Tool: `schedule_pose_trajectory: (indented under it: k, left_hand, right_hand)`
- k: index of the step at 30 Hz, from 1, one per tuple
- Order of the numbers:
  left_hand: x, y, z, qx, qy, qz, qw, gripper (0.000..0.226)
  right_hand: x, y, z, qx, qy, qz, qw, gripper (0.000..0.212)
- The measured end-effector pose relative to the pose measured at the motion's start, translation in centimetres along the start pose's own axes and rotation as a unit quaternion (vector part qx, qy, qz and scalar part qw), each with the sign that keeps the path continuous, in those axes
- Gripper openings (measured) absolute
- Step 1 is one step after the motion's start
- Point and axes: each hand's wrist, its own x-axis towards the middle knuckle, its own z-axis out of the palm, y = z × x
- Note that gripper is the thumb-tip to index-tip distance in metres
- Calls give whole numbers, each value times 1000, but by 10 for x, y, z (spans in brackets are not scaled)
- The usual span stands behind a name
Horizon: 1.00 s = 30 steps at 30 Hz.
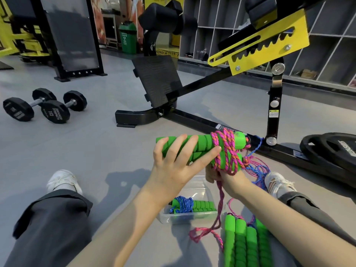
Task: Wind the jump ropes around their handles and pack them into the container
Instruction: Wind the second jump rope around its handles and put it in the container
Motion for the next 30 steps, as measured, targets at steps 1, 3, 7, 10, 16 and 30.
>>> schedule_pose_trajectory:
  k: [1, 3, 7, 10, 16, 30]
  left_hand:
    - [-1, -1, 2, 9, -3, -5, 1000, 52]
    - [-4, -2, 5, 24, -9, -18, 1000, 51]
    - [-12, -7, 11, 50, -38, -31, 998, 58]
    - [-17, -12, 12, 60, -51, -42, 996, 58]
    - [-20, -11, 15, 61, -64, -44, 995, 60]
    - [-24, -17, 13, 94, -103, -34, 990, 65]
  right_hand:
    - [-9, -14, 10, 38, -2, -2, 999, 45]
    - [-23, -28, 23, 71, 7, 7, 997, 45]
    - [-40, -26, 33, 39, 3, 30, 999, 40]
    - [-53, -34, 27, -29, -16, -3, 999, 32]
    - [-68, -62, 6, -246, -31, -57, 967, 34]
    - [-83, -119, -48, -432, -114, -99, 889, 26]
